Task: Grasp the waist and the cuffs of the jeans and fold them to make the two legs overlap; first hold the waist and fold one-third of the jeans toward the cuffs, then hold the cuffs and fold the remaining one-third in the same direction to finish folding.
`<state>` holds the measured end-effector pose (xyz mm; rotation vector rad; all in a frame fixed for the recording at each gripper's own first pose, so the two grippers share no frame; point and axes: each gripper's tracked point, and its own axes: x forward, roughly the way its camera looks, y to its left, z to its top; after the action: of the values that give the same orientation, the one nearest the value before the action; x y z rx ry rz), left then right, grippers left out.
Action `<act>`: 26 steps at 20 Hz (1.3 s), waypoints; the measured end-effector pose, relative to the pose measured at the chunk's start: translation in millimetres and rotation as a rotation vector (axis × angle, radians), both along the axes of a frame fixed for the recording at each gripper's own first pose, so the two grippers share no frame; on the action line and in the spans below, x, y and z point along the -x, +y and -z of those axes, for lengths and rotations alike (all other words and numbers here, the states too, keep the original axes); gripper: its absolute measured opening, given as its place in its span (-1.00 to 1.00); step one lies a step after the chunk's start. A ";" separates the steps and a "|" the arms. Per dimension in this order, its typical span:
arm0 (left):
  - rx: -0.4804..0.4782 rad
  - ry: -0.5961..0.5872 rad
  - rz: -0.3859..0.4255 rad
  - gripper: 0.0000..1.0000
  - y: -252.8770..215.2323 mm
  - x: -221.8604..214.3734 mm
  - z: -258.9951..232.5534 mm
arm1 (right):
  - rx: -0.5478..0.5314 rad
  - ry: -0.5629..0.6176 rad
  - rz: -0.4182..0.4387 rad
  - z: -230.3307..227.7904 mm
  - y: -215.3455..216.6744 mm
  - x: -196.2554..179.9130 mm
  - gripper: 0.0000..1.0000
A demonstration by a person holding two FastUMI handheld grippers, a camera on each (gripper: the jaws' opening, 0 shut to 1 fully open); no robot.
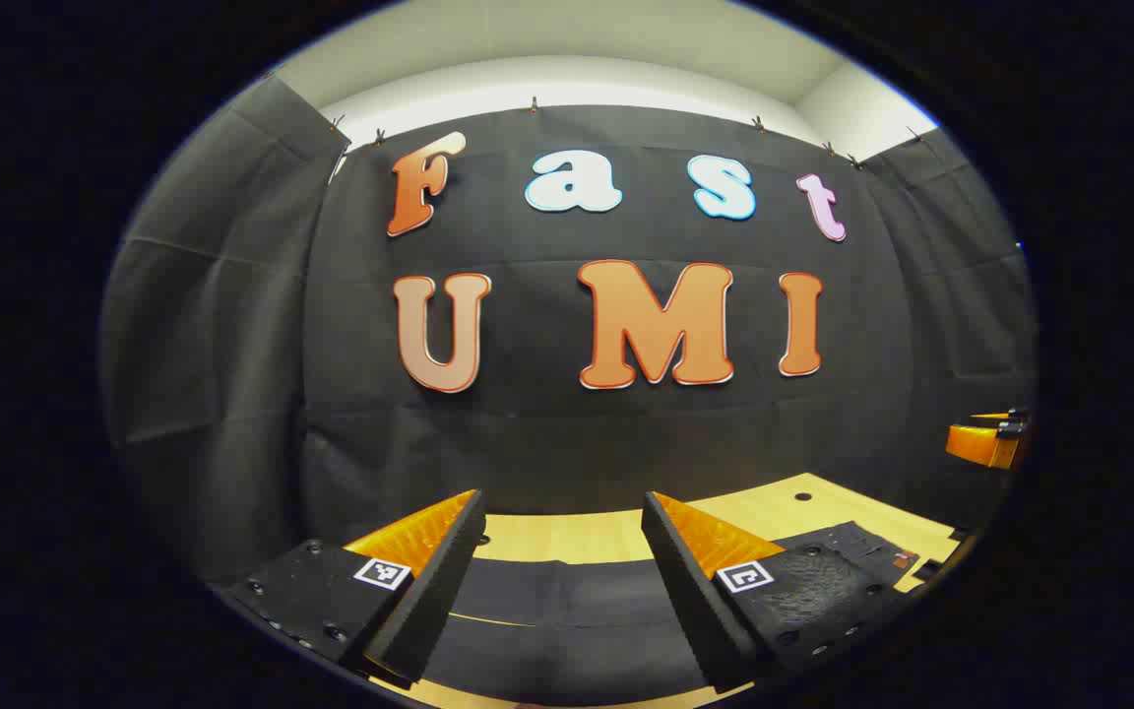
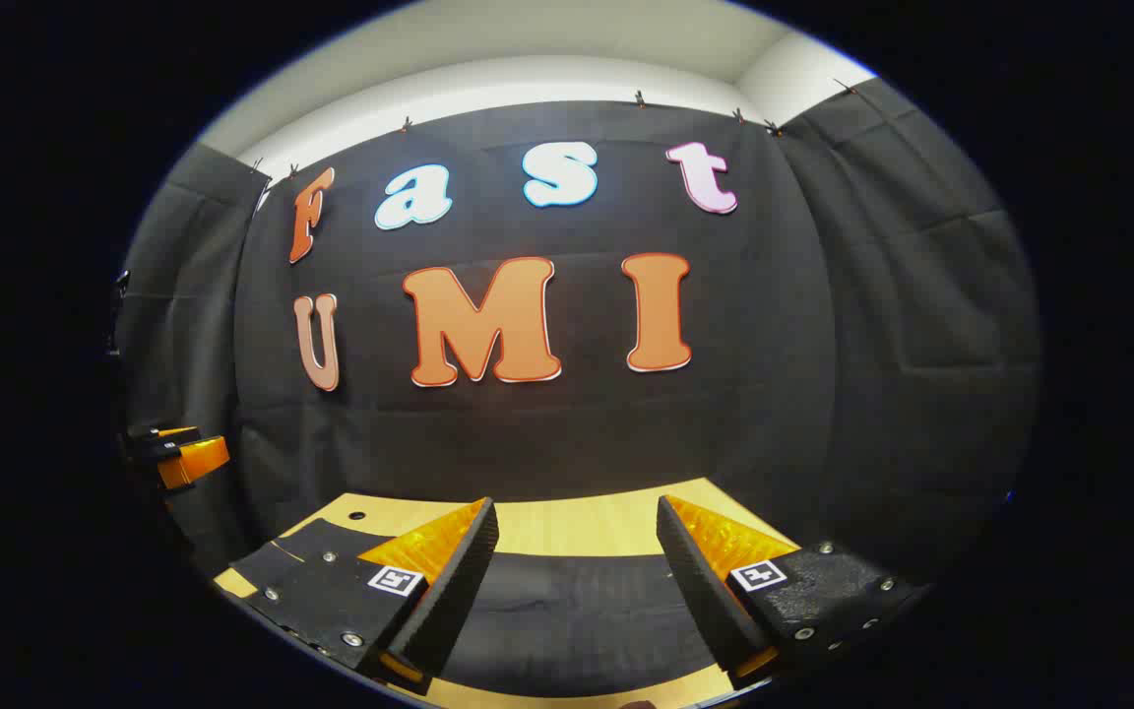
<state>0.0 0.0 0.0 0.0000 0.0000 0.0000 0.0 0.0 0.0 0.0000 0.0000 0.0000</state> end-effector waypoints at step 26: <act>-0.019 0.087 -0.120 0.96 81.2 -37.5 28.4 | 0.114 0.099 -0.059 14.3 38.1 -70.2 0.96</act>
<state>37.5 81.2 -28.4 0.0194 0.0874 0.1198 70.2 38.1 -14.3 -0.1141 0.0994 0.0593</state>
